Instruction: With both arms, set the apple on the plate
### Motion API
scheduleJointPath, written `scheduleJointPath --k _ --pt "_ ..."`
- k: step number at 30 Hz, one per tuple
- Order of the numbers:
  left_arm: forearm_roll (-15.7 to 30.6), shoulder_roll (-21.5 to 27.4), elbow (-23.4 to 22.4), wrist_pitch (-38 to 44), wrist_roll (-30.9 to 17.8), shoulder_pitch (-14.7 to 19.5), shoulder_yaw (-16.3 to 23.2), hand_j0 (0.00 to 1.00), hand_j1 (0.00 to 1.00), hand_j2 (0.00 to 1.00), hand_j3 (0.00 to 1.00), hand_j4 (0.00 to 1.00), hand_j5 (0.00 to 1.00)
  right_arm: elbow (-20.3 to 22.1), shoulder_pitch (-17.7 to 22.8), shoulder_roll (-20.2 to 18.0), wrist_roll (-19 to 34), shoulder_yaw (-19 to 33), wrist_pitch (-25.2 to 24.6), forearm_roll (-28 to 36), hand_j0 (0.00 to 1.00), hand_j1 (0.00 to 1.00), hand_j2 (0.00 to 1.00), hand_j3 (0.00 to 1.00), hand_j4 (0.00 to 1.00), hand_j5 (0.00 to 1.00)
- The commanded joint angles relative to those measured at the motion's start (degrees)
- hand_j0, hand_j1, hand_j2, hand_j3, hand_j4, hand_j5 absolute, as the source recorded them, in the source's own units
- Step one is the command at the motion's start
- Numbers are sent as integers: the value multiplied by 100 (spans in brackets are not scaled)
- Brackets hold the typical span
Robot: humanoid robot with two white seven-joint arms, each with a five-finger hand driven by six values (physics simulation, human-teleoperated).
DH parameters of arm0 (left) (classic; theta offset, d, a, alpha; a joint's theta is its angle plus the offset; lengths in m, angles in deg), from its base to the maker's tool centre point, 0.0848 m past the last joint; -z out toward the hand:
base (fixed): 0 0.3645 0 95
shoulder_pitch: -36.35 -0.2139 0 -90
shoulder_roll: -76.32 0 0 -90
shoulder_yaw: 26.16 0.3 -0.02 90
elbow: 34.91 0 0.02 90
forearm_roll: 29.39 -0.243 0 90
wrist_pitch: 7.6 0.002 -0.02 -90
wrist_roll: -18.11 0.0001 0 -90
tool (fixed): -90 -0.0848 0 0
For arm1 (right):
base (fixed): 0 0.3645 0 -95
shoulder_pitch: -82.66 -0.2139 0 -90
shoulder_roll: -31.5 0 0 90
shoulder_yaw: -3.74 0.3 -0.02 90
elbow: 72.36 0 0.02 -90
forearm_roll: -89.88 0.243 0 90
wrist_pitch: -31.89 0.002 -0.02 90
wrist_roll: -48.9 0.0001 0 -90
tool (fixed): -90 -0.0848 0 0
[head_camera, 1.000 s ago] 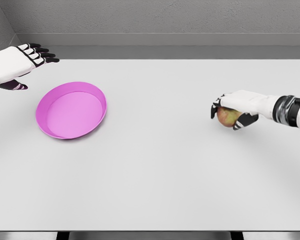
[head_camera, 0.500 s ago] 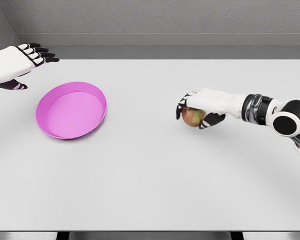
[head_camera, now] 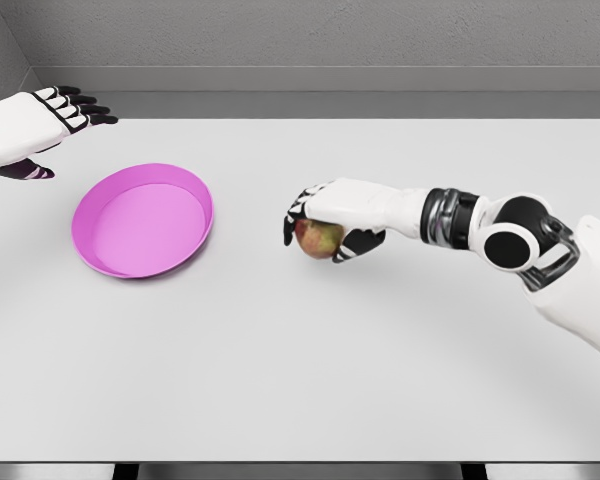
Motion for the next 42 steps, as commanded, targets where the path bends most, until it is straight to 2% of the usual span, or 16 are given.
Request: scheduleJointPath --k 1,6,12,13,14,22,24,27,29,30,32,34,37,38,40,42 --pt "33 6 -3 -1 3 0 -12 100 100 100 100 100 100 3 0 175 -8 -95 -4 19 55 55 55 55 55 55" --pt "42 6 6 -1 3 0 -3 100 100 100 100 100 100 3 -211 404 -8 -323 -30 19 55 55 55 55 55 55" --pt "42 6 15 -1 3 0 -20 100 100 100 100 100 100 3 -237 421 -8 -394 -66 19 55 55 55 55 55 55" --pt "42 -3 15 -1 3 0 -3 100 100 100 100 100 100 3 -237 413 -8 -394 -74 19 61 61 61 61 61 61" --pt "42 6 15 -1 3 0 -12 100 100 100 100 100 100 -6 -237 404 -8 -376 -92 19 100 100 100 100 100 100" --pt "42 6 15 -1 3 0 -12 100 100 100 100 100 100 3 -246 325 -8 -341 -30 10 100 100 100 100 100 100" --pt "42 -3 15 -1 3 0 -3 100 100 100 100 100 100 3 -229 -176 -8 80 -4 10 100 100 100 100 100 100" --pt "33 -12 15 -1 3 0 -12 100 100 100 100 100 100 -41 -9 -1538 -8 1398 -4 10 100 100 100 100 100 100" --pt "33 -12 15 -1 3 0 6 100 100 100 100 100 100 -120 562 -2118 -8 2400 -4 19 100 100 100 100 100 100" --pt "24 -29 15 -1 3 0 6 100 100 100 100 100 100 -164 676 -2364 -8 2638 -4 19 100 100 100 100 100 100" --pt "24 -108 94 -1 -172 9 15 100 100 100 100 100 100 -489 800 -2488 -8 2876 22 10 100 100 100 100 100 100" --pt "15 -363 392 -1 -331 26 23 100 100 100 100 100 100 -691 817 -2541 -8 2867 584 19 100 100 100 100 100 100" --pt "15 -477 1104 -1 -471 70 15 100 100 100 100 100 100 -613 1107 -2506 -8 2814 1357 19 100 100 100 100 100 100" --pt "24 -539 1333 -1 -576 62 15 100 100 100 100 100 100 -586 1090 -2488 -8 2823 1648 10 100 100 100 100 100 100" --pt "24 -644 1728 -1 -770 35 32 100 100 100 100 100 100 -498 1055 -2470 -8 2823 1710 19 100 100 100 100 100 100" --pt "24 -776 1843 -1 -779 35 85 100 100 100 100 100 100 -463 1046 -2470 -8 2823 1692 19 100 100 100 100 100 100"
